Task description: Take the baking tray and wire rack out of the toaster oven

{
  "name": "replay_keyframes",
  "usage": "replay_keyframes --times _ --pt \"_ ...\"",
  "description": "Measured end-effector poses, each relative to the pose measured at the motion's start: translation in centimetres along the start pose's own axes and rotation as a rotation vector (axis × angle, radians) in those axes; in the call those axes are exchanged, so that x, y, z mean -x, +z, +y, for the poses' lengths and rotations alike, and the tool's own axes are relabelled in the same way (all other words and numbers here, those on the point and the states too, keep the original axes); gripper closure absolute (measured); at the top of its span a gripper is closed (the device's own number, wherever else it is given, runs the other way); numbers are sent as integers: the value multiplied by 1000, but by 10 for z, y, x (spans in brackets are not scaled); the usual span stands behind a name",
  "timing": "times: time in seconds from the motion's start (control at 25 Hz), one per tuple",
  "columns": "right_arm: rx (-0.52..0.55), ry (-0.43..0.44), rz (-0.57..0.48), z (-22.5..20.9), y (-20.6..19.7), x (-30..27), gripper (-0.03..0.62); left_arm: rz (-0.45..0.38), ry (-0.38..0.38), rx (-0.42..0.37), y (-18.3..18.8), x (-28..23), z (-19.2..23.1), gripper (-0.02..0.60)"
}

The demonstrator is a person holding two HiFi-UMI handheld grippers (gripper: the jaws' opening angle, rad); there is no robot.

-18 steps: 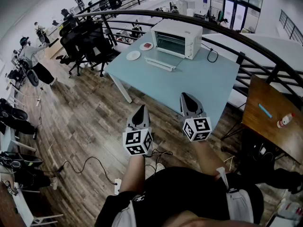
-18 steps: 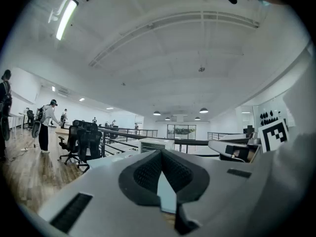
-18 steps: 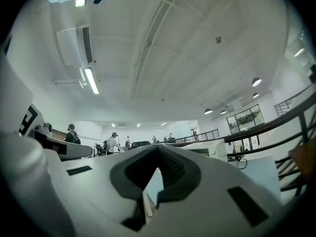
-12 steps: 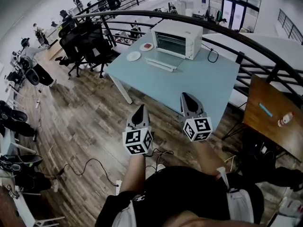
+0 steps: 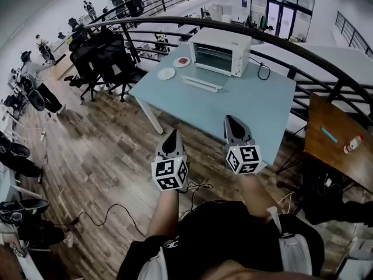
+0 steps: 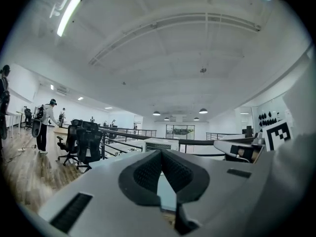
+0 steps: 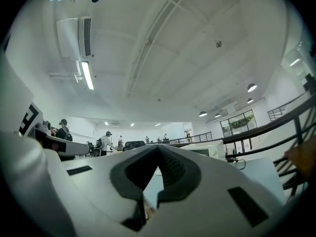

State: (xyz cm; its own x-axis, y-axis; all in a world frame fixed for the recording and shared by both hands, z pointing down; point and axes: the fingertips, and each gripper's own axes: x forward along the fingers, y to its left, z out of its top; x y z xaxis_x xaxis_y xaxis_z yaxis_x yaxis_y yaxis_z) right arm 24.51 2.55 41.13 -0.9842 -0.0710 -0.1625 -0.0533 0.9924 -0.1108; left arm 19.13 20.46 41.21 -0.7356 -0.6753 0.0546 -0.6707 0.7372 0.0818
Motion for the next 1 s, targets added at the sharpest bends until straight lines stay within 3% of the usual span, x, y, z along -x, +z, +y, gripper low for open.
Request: replay_keyframes --times 0.24,0.52,1.0 --pt "-15 -19 22 24 -5 -15 605 -3 -34 2 5 0 23 568" --pt "8 -30 16 29 -6 -31 605 -6 -15 9 4 -2 51 568" --pt "-32 -36 -9 10 -15 -108 605 -18 -34 12 12 -71 85 568"
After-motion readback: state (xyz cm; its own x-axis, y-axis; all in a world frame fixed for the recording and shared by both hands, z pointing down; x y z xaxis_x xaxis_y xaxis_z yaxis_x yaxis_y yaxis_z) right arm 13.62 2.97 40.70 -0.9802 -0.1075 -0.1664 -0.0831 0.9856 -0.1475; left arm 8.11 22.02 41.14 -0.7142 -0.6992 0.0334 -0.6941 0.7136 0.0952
